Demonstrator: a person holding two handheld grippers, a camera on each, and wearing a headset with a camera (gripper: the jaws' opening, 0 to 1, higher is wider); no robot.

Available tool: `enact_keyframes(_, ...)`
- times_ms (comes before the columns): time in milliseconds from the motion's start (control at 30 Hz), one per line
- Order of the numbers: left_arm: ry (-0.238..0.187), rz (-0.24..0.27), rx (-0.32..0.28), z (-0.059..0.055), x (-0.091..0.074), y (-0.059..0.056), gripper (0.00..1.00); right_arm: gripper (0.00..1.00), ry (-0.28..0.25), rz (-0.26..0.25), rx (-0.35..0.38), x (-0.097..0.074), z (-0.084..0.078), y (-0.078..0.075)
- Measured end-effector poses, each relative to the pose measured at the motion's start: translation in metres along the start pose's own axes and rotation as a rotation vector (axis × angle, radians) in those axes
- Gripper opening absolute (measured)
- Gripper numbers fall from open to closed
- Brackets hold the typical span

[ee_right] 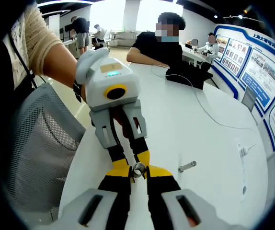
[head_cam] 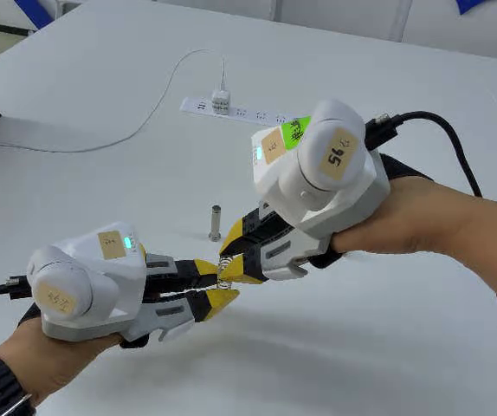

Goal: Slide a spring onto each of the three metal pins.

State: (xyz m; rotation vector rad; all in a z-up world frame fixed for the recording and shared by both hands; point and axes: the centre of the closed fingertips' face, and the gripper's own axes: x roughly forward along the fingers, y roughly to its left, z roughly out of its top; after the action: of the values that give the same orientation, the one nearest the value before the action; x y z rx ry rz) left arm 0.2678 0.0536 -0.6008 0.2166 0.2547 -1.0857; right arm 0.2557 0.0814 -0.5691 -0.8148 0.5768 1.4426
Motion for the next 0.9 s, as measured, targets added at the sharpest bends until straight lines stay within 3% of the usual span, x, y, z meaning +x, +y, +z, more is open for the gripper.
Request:
enact_keyframes(767, 0.003, 0.012, 0.011, -0.0001, -0.0008, 0.0040, 0.11, 0.12, -0.048, -0.003, 0.051, -0.0006, 0.0043, -0.0031)
enact_keyframes(900, 0.004, 0.019, 0.010, 0.0000, -0.0013, 0.0059, 0.16, 0.12, -0.048, -0.003, 0.057, -0.0003, 0.0041, -0.0037)
